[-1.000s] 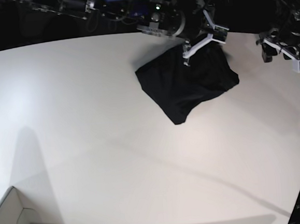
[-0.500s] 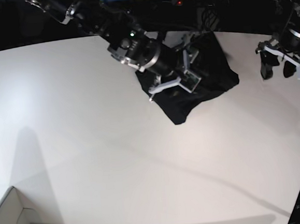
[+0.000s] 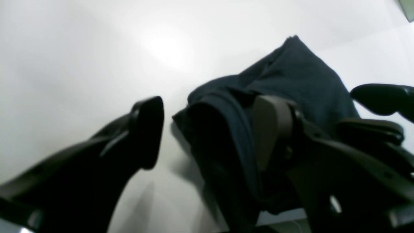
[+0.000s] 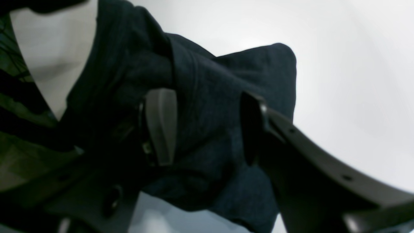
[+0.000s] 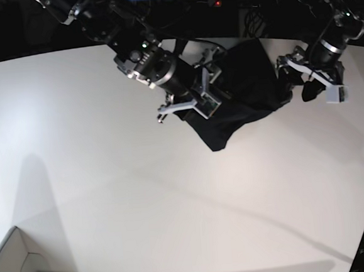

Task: Layout the t-shirt on the table in an organized manner, then fold the t-shirt properly
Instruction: 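Grasp the bundle edge with both grippers and lift it slightly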

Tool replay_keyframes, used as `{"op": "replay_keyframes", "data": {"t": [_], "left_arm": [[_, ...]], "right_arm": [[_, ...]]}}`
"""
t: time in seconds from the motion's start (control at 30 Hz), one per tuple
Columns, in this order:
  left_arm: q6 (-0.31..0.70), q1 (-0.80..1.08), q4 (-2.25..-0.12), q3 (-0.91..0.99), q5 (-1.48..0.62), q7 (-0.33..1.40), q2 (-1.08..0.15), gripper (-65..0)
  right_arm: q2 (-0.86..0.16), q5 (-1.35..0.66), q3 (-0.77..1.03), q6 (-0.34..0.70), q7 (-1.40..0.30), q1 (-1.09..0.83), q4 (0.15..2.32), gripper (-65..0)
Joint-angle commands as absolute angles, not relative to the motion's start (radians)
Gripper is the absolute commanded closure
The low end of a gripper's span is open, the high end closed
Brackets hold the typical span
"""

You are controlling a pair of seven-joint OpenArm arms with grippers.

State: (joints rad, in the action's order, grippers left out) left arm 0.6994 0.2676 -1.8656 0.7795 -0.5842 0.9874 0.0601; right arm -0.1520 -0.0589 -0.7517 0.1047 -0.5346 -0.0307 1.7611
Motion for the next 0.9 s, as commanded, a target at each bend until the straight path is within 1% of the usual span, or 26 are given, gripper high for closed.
{"op": "replay_keyframes", "data": {"t": [0.0,0.57,0.6,0.63,0.7,0.83,0.87], "left_arm": [[0.698,0.262,-1.871,0.78,-0.604,0.964,0.05,-42.0],[0.698,0.18,-1.687,0.777,-0.605,0.964,0.047,-41.1],[0.698,0.174,-1.681,0.774,-0.607,0.964,0.048,-39.4],[0.698,0.171,-1.675,0.763,-0.605,0.964,0.048,-35.8],[0.698,0.17,-1.664,0.74,-0.61,0.963,0.044,-26.3],[0.698,0.165,-1.661,0.716,-0.604,0.963,0.044,-1.4],[0.698,0.159,-1.661,0.711,-0.604,0.964,0.044,0.0]], "right_arm": [[-0.147,-0.061,-0.75,0.107,-0.512,-0.021,1.782,-31.8],[-0.163,-0.059,-0.75,0.107,-0.513,-0.036,1.779,-31.5],[-0.163,-0.059,-0.75,0.107,-0.513,-0.036,1.779,-31.5],[-0.165,-0.059,-0.75,0.107,-0.513,-0.038,1.779,-31.5],[-0.176,-0.058,-0.75,0.105,-0.513,-0.045,1.779,-31.5],[-0.177,-0.058,-0.75,0.105,-0.513,-0.048,1.779,-31.5],[-0.177,-0.058,-0.75,0.105,-0.513,-0.048,1.779,-31.5]]}}
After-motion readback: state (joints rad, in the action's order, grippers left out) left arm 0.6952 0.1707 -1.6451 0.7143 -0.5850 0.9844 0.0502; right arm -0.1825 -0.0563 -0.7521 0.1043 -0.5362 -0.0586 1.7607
